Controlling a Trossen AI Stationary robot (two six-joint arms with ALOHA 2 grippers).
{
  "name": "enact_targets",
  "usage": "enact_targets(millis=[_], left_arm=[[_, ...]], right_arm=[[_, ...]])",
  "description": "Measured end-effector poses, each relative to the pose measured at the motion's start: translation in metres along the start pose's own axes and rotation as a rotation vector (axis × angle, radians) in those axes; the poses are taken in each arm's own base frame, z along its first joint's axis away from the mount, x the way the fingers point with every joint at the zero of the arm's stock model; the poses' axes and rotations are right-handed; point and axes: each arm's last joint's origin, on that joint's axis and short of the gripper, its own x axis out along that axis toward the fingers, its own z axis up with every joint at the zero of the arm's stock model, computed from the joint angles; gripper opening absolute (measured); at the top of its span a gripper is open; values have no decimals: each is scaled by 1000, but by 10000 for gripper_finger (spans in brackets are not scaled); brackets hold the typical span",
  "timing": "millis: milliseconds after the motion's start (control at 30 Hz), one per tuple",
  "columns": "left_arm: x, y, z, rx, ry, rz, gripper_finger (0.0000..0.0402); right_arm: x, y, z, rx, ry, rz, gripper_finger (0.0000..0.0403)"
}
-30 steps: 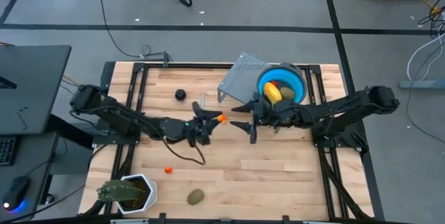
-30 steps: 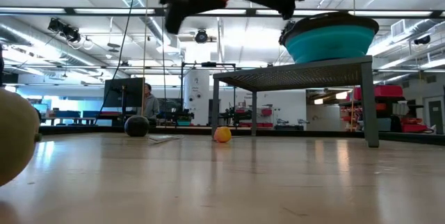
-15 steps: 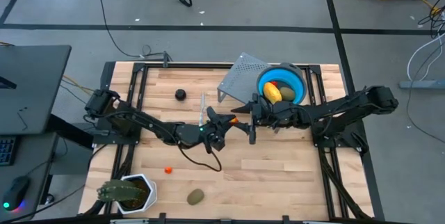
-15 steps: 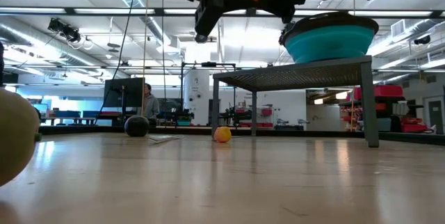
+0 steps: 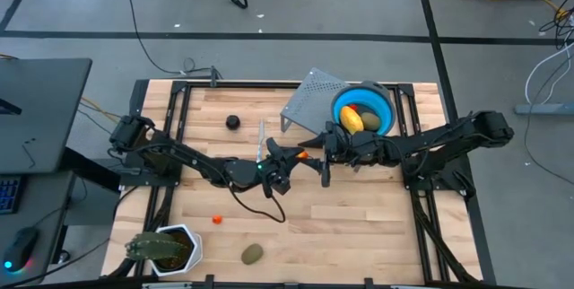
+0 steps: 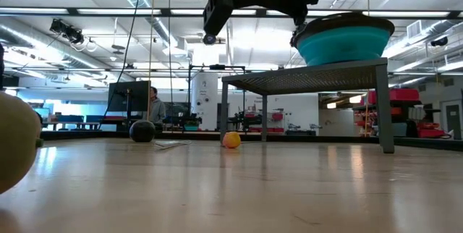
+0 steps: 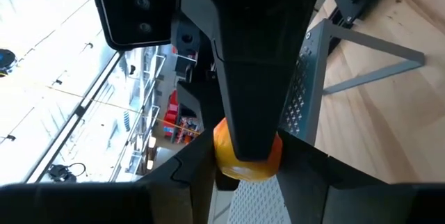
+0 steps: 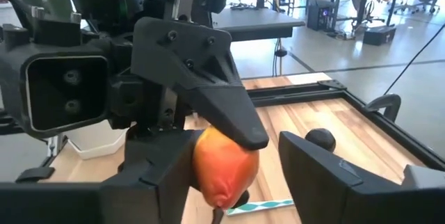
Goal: Pick & Place Fruit
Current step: Put the yellow peach in the blue strainer bowl on the shelf
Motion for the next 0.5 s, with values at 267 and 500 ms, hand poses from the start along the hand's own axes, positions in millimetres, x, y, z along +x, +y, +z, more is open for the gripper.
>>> enact_targets(millis=[267, 500], left_arm=[[0, 0, 0, 5, 1, -1, 143], [-3, 0, 3, 12, -11, 9, 156]], right_arm=[[0, 0, -1, -3, 13, 3, 140], [0, 0, 0, -16, 10, -8, 114]])
